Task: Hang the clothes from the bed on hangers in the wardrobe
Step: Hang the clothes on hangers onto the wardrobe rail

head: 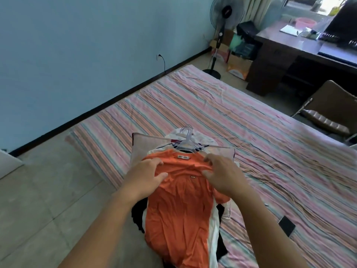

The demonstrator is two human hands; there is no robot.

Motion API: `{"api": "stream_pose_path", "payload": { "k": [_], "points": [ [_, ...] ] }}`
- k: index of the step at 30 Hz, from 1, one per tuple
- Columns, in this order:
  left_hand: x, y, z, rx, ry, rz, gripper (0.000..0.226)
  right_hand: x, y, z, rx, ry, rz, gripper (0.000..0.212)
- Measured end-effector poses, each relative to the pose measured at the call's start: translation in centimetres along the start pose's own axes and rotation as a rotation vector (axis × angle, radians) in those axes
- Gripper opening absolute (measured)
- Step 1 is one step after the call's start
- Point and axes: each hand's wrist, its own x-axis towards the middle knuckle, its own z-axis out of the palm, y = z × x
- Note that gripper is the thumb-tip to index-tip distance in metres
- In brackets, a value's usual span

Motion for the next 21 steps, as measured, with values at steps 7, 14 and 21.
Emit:
{"api": "stream_pose_path", "payload": {
  "k": [7, 14, 21],
  "points": [
    [9.9, -0.9, 5.3, 0.001, -0.059, -0.09, 0.041, 8.0, 6.5, 2.4, -0.001, -0.03, 0.036, 0.043],
    [18.7, -2.9, 11.1, 0.015, -0.107, -0.161, 0.041, 15.2, 10.7, 6.8, -0.016, -0.096, 0.022, 0.041],
    [25.2, -6.9, 16.1, 0.144, -0.086, -0.182, 0.045, 21.1, 15.3, 13.5, 0.073, -0.074, 0.154, 0.043]
  ]
}}
